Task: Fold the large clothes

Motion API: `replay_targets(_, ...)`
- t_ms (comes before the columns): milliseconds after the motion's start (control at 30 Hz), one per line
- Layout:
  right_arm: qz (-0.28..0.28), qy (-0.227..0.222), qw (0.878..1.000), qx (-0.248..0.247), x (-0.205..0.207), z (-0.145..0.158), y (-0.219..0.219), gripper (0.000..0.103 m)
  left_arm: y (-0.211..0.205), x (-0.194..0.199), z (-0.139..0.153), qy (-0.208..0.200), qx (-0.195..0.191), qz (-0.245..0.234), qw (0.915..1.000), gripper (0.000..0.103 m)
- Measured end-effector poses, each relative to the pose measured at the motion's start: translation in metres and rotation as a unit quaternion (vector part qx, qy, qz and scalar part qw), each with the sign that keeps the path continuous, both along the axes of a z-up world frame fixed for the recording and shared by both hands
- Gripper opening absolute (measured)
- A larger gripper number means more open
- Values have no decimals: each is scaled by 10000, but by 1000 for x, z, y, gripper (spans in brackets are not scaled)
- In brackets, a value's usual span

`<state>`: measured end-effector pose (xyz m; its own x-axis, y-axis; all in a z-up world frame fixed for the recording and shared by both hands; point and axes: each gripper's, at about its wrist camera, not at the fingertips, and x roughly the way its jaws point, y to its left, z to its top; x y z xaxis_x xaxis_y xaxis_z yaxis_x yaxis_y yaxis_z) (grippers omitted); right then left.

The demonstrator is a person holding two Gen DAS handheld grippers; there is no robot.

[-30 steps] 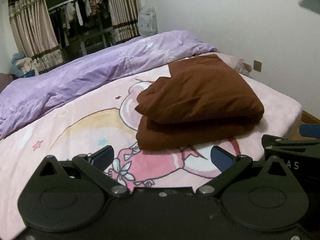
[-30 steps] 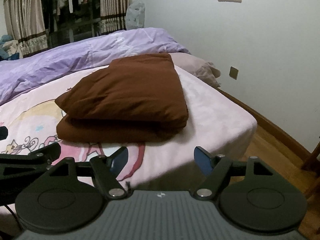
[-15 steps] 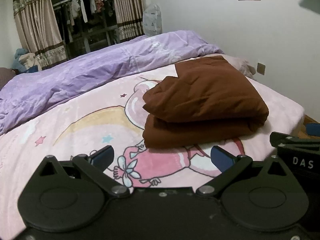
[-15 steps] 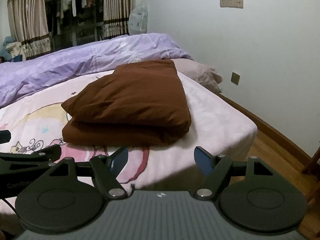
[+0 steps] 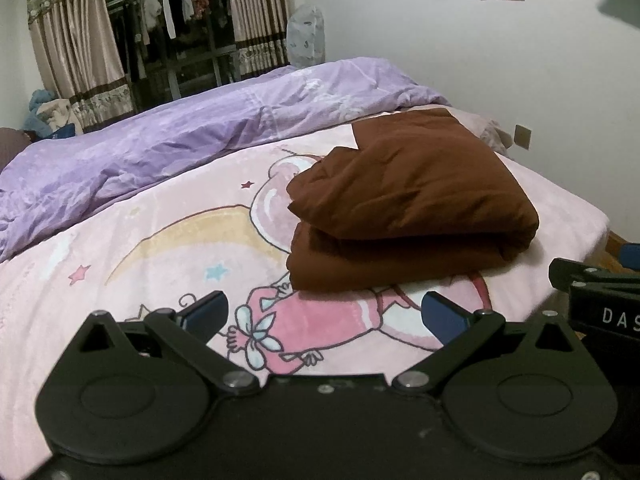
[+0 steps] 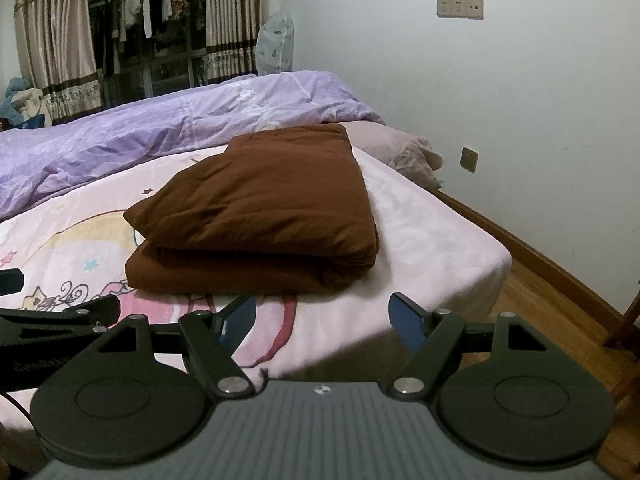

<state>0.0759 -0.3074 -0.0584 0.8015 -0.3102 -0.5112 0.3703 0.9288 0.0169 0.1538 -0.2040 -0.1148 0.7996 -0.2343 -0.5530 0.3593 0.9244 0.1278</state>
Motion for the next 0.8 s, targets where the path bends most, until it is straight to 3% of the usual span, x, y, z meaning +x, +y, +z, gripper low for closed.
replay_targets(800, 71, -24, 10000, -37, -2, 2, 2, 90, 6, -9, 3, -174, -31, 1, 9998, 103)
